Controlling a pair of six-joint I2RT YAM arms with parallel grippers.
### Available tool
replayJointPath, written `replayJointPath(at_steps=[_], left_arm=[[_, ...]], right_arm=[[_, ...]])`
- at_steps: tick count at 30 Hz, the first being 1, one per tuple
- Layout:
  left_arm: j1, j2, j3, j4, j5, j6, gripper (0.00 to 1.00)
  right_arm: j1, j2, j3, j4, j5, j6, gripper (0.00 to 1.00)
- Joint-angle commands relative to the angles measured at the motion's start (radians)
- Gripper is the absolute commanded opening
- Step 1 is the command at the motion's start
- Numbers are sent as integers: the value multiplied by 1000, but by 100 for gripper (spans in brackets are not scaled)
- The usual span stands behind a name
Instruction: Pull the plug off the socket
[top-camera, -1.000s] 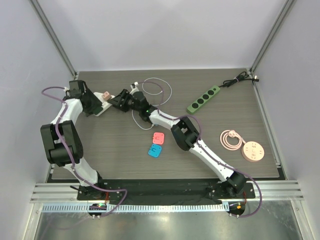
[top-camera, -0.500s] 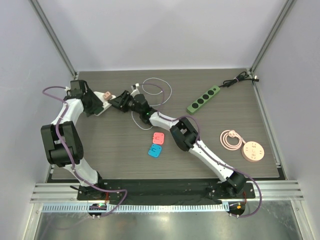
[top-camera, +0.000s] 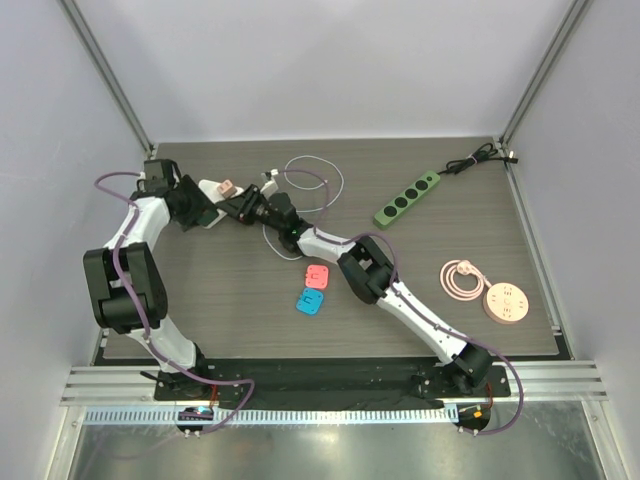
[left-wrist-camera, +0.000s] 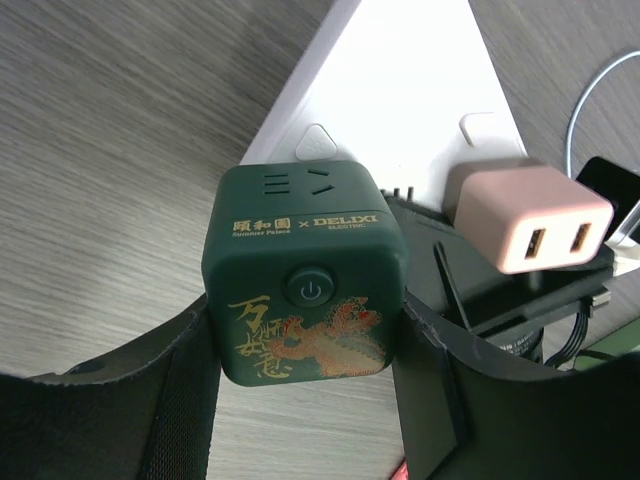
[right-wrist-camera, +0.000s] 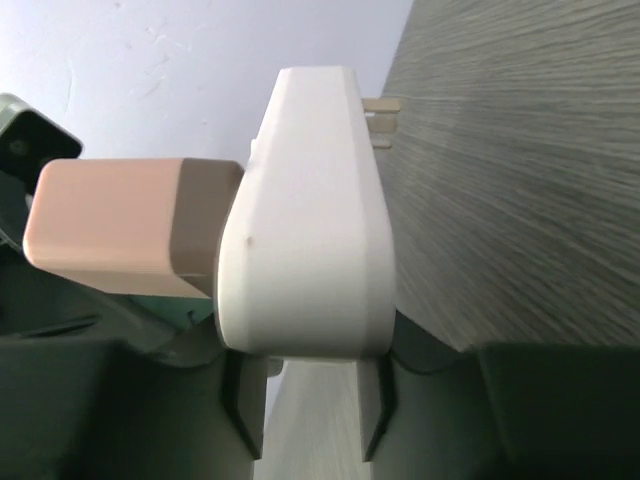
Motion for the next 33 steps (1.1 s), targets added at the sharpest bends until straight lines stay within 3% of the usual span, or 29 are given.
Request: replayJointPath(at_steps=[1, 4, 9, 18, 21, 24, 27, 29, 31, 33], left_arm=[[-13, -45, 17, 57, 111, -6, 0], [-16, -49, 17, 60, 117, -9, 0], [-14, -55, 59, 55, 141, 20, 0], [-77, -193, 64, 72, 13, 131, 0], [-73, -192, 60, 74, 17, 47, 0], [-21, -169, 38, 139, 165, -58, 0], [6, -157, 50, 157, 212, -133, 0], [-26, -176, 78, 49, 118, -84, 0], [-106, -219, 156, -46, -135, -14, 0], [-120, -258, 162, -72, -162, 6, 0]], right_arm=[[7, -6, -12, -26, 49, -12, 24], [7, 2, 19, -114, 72, -38, 1], [8, 5, 43, -308, 114, -65, 1], [21, 14, 145, -571, 195, -150, 1], [24, 13, 140, -577, 192, -156, 1], [24, 10, 142, -594, 194, -171, 1], [30, 14, 157, -631, 213, -189, 1], [33, 17, 166, -657, 235, -191, 1], [34, 17, 169, -665, 250, -188, 1], [34, 26, 177, -663, 250, -179, 1]])
